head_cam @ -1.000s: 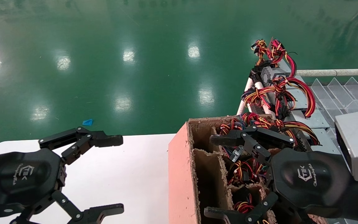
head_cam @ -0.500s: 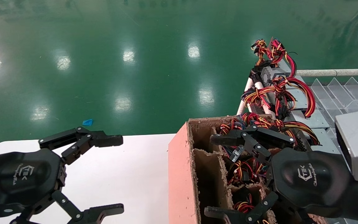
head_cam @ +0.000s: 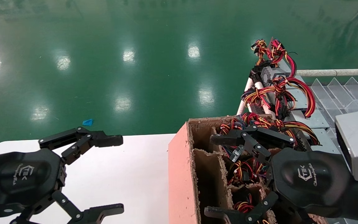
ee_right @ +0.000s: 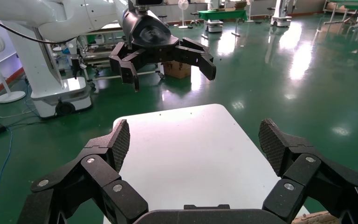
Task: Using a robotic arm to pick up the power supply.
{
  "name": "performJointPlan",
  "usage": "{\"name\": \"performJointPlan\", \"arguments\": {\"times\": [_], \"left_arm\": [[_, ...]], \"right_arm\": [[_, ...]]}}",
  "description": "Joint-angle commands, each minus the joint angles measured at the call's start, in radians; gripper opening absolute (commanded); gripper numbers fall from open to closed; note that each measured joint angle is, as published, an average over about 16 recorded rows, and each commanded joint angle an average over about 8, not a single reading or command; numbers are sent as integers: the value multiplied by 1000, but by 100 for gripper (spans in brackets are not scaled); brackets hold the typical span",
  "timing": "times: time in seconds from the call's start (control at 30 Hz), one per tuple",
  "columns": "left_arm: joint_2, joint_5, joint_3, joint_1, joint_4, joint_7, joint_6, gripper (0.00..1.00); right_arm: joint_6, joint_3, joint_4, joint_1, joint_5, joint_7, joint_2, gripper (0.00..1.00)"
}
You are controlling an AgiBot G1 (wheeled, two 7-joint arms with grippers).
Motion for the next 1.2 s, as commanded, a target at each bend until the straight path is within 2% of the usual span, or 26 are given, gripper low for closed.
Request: {"name": "performJointPlan", "arguments": {"times": [0.03,1.2], "left_arm": [[0,0,0,0,0,0,0,100],[0,0,0,0,0,0,0,100]], "right_arm": [[0,0,0,0,0,0,0,100],[0,0,0,0,0,0,0,100]]}}
